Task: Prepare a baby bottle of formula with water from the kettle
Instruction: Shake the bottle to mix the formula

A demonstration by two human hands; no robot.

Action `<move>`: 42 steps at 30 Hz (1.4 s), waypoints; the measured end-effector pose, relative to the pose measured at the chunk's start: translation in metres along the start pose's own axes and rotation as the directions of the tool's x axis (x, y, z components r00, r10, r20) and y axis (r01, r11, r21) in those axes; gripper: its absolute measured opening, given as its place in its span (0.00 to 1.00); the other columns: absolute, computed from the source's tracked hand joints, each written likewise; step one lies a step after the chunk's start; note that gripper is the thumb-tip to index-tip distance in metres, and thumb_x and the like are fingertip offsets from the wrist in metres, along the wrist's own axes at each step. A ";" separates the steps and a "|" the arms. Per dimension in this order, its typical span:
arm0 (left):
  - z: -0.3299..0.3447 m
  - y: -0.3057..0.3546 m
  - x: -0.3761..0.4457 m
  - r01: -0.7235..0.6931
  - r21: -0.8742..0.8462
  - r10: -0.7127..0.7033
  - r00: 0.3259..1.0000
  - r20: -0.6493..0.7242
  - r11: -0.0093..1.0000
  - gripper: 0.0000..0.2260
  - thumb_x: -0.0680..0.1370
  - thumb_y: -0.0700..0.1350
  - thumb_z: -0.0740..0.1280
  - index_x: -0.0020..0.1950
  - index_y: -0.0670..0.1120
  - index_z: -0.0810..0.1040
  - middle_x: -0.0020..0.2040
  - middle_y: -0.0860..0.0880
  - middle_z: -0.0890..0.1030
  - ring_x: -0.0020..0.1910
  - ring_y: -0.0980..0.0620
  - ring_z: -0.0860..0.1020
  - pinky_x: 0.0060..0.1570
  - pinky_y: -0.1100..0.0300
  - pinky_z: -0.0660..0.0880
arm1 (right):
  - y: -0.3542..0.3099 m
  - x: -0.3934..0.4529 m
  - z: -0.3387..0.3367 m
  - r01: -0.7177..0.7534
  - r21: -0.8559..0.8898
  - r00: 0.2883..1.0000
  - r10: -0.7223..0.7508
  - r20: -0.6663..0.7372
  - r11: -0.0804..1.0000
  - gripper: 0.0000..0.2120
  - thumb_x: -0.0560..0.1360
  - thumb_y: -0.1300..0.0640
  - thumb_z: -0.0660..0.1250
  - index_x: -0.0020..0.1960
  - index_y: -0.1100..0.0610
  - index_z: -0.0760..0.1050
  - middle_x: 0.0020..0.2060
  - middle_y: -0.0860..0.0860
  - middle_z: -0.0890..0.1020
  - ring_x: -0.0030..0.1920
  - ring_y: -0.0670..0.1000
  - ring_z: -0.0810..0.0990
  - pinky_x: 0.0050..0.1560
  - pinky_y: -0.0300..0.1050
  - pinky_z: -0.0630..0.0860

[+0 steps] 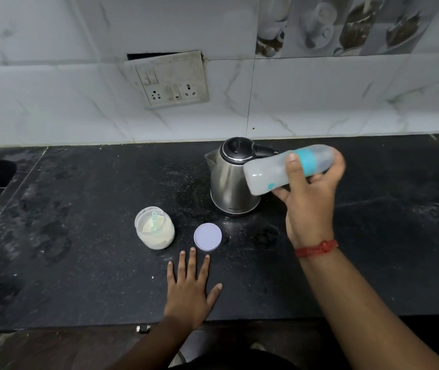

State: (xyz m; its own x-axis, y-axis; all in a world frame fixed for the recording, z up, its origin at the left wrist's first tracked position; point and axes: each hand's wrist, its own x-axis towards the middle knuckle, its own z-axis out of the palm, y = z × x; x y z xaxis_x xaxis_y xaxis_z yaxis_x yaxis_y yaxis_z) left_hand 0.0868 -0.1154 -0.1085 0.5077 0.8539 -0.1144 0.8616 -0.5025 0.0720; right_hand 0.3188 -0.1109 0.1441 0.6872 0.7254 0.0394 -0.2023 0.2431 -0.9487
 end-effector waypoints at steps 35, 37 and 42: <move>-0.001 -0.001 0.000 -0.001 -0.004 0.001 1.000 0.024 1.000 0.35 0.82 0.69 0.45 0.81 0.49 0.65 0.81 0.38 0.63 0.80 0.34 0.61 0.74 0.32 0.55 | 0.006 0.001 -0.007 0.056 -0.250 0.965 0.011 0.260 0.967 0.31 0.74 0.57 0.75 0.71 0.44 0.66 0.59 0.52 0.82 0.55 0.54 0.85 0.51 0.65 0.83; -0.002 -0.001 0.000 0.000 -0.001 0.000 1.000 0.027 1.000 0.35 0.82 0.69 0.45 0.81 0.49 0.65 0.81 0.38 0.63 0.80 0.34 0.61 0.75 0.32 0.55 | -0.003 0.006 -0.003 0.039 -0.153 0.990 -0.016 0.143 0.988 0.29 0.74 0.58 0.74 0.71 0.45 0.66 0.57 0.50 0.82 0.54 0.51 0.85 0.51 0.64 0.83; -0.001 0.000 -0.001 0.002 0.001 -0.002 1.000 0.023 1.000 0.35 0.82 0.69 0.45 0.81 0.49 0.64 0.81 0.38 0.62 0.80 0.34 0.60 0.75 0.32 0.55 | -0.004 0.007 0.001 0.034 -0.149 0.982 -0.005 0.189 0.988 0.30 0.77 0.60 0.72 0.73 0.49 0.62 0.57 0.52 0.82 0.53 0.52 0.85 0.48 0.60 0.85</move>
State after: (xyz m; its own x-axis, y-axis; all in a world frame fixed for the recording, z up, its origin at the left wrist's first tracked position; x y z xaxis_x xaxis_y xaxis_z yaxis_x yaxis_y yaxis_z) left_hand 0.0863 -0.1162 -0.1074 0.5061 0.8515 -0.1373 0.8625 -0.5011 0.0711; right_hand 0.3239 -0.1064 0.1484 0.5441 0.8327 0.1031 -0.0723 0.1689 -0.9830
